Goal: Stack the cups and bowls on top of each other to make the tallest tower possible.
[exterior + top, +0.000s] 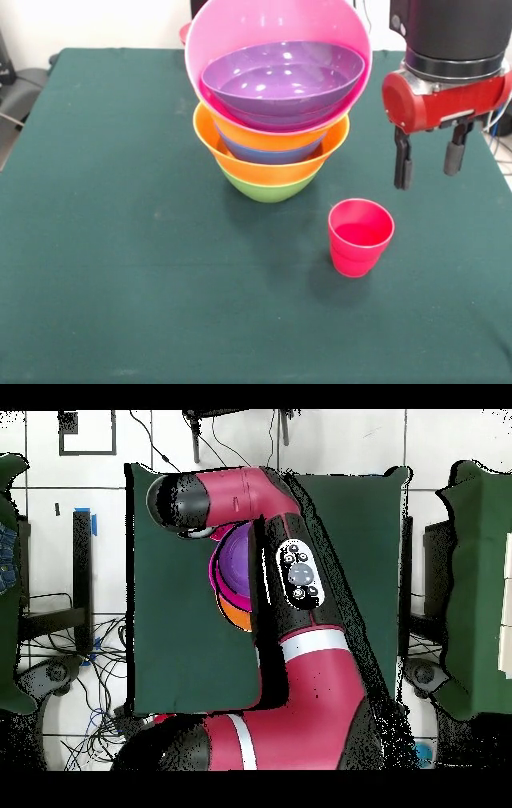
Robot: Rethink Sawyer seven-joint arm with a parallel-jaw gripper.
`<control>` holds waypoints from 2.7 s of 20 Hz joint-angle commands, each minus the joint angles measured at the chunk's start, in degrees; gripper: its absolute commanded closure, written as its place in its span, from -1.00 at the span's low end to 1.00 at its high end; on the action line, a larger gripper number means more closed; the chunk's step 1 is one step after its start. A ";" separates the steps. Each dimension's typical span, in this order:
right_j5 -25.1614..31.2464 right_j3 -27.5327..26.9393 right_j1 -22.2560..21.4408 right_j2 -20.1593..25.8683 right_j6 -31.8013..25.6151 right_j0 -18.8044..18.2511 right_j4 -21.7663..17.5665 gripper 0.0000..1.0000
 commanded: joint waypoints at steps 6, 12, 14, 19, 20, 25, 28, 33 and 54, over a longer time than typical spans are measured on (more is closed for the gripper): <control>7.18 -0.05 4.58 -0.31 -6.12 -2.52 -2.67 -1.00; 9.68 -10.78 10.86 1.62 -10.18 -0.79 -4.38 -1.00; 10.22 -12.46 11.75 1.83 -10.25 -0.37 -4.33 -1.00; 8.61 -12.29 13.46 1.87 -10.62 -0.03 -4.72 -1.00; 8.56 -12.09 13.85 1.80 -10.77 0.15 -4.89 -1.00; 9.49 -11.30 14.70 0.70 -8.94 0.64 -4.64 -1.00; 12.72 -10.14 14.41 1.04 -7.93 0.36 -2.71 -1.00; 14.19 -9.22 14.56 1.45 -6.50 0.07 -1.01 -1.00; 8.11 -9.13 11.51 3.03 -5.81 0.31 -1.22 -1.00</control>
